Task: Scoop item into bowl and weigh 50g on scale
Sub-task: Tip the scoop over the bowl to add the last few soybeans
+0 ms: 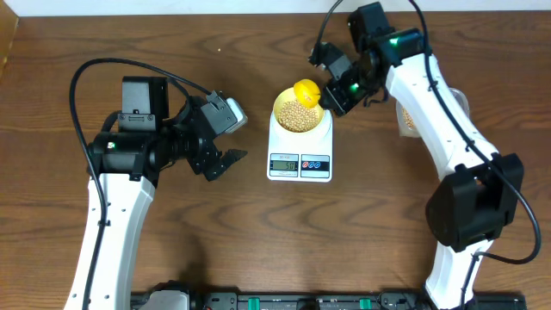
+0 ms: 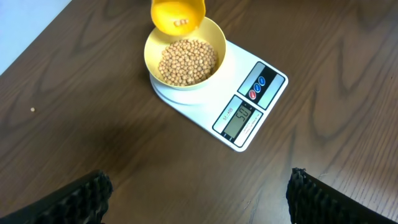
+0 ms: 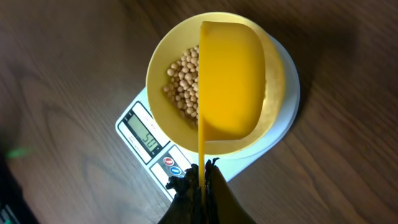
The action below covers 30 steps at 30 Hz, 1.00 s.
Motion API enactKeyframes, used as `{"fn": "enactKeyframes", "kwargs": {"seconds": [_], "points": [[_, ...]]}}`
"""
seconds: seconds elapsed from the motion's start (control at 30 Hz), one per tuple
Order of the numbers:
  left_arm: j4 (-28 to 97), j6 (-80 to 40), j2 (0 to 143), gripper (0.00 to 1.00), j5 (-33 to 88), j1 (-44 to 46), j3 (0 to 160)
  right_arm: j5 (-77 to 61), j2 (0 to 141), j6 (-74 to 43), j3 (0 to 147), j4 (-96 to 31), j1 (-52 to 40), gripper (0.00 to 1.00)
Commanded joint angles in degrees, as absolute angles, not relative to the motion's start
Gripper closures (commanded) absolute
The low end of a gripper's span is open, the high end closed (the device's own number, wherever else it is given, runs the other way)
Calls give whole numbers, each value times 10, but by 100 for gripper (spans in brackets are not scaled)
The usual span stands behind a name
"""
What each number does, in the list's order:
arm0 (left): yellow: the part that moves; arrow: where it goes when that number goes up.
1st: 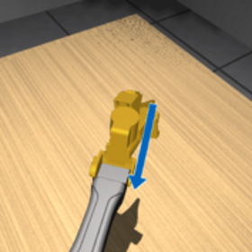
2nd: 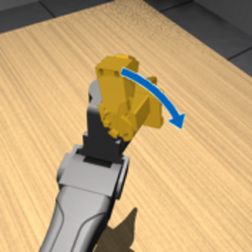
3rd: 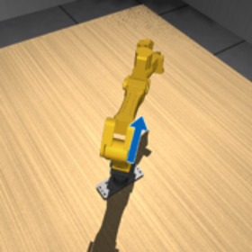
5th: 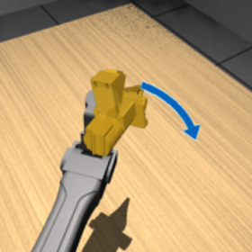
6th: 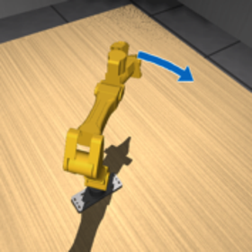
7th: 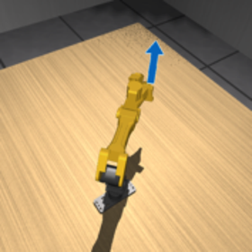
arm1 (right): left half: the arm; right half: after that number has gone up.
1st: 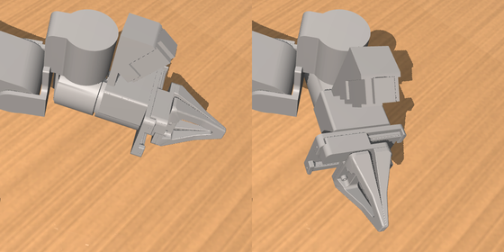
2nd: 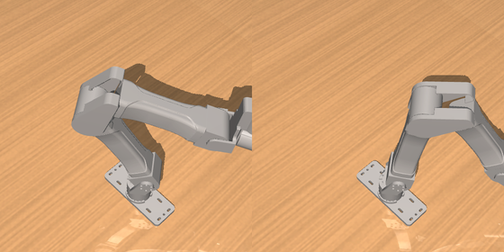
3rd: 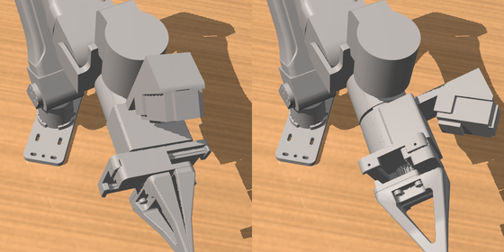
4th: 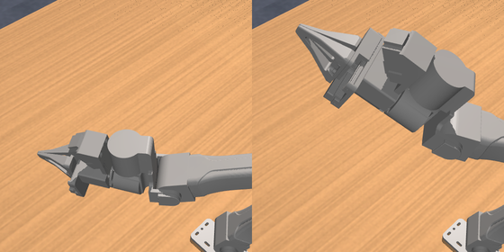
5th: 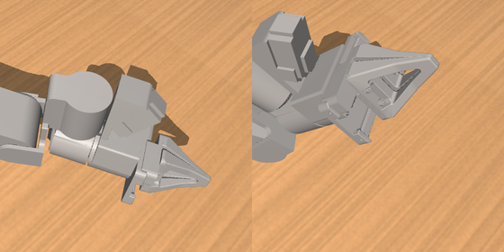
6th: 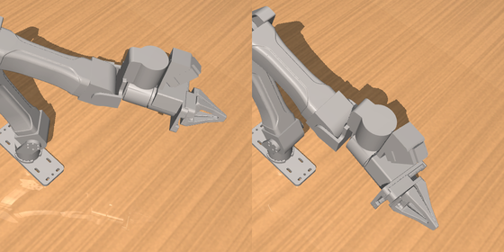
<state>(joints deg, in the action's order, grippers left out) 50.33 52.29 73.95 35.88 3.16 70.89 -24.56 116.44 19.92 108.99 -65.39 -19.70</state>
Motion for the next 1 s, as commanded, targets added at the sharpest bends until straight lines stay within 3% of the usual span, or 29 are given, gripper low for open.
{"fn": "enactKeyframes", "kwargs": {"seconds": [0.0,0.53,0.97], "points": [[505,517,744,8,366,29,705,-226,1146,200,1095,-656,-210,99],[505,517,744,8,366,29,705,-185,1144,211,1095,-656,-237,99],[505,517,744,8,366,29,705,-350,1143,206,1095,-655,-183,99]]}}
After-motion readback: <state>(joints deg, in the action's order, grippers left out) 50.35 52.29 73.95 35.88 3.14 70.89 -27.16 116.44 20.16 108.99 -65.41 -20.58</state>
